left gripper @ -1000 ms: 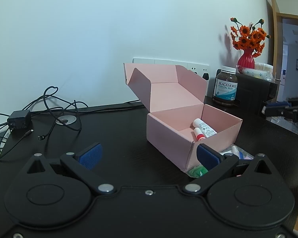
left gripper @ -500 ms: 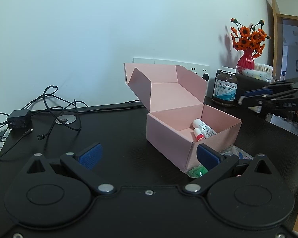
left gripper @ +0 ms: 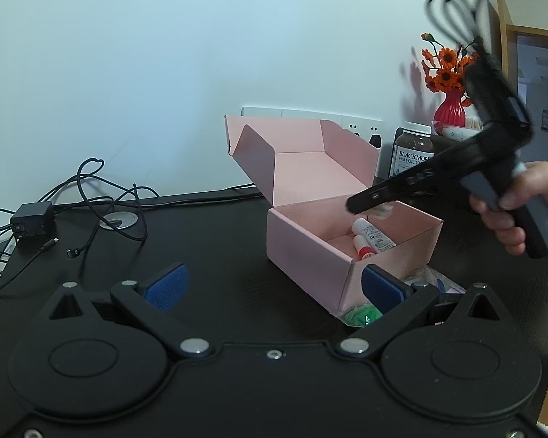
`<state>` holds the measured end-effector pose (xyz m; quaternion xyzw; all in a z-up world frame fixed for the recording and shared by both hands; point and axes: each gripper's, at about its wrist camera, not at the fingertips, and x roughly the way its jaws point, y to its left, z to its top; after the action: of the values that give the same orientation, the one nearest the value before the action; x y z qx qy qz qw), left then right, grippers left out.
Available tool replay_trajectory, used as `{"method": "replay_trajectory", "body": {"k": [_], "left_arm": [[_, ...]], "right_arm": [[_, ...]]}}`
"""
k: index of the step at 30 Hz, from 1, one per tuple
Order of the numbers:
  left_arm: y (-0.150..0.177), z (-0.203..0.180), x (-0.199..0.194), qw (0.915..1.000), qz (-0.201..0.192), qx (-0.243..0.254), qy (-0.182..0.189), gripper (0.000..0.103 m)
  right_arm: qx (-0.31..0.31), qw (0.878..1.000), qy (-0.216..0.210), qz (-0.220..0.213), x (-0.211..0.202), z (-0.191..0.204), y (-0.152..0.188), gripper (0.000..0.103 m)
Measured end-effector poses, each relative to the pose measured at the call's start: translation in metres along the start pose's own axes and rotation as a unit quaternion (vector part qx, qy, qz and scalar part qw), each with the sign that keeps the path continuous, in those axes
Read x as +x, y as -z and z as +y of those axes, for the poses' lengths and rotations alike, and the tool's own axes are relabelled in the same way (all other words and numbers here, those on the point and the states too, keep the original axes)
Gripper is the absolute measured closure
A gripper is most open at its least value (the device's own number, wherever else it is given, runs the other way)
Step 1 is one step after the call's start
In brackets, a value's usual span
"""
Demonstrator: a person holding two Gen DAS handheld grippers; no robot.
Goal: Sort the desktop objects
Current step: 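Lift the gold packet with the right gripper over the pink box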
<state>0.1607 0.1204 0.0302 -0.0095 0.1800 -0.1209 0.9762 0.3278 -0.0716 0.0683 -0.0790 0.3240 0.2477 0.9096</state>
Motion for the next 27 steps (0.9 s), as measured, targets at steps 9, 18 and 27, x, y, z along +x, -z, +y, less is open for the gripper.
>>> {"method": "replay_trajectory", "body": {"k": [9,18,27], "left_arm": [[0.000,0.000,0.000,1.0000,-0.001,-0.001,0.000,0.000],[0.000,0.000,0.000,1.0000,-0.001,0.000,0.000,0.000],[0.001,0.001,-0.001,1.0000,0.000,-0.001,0.001,0.000]], "right_arm": [[0.035,0.998,-0.017,0.045,0.033,0.005,-0.012,0.073],[0.048,0.995,-0.027,0.086,0.058,0.015,-0.015,0.073],[0.075,0.991,-0.037,0.100,0.071,0.007,-0.013,0.073]]}}
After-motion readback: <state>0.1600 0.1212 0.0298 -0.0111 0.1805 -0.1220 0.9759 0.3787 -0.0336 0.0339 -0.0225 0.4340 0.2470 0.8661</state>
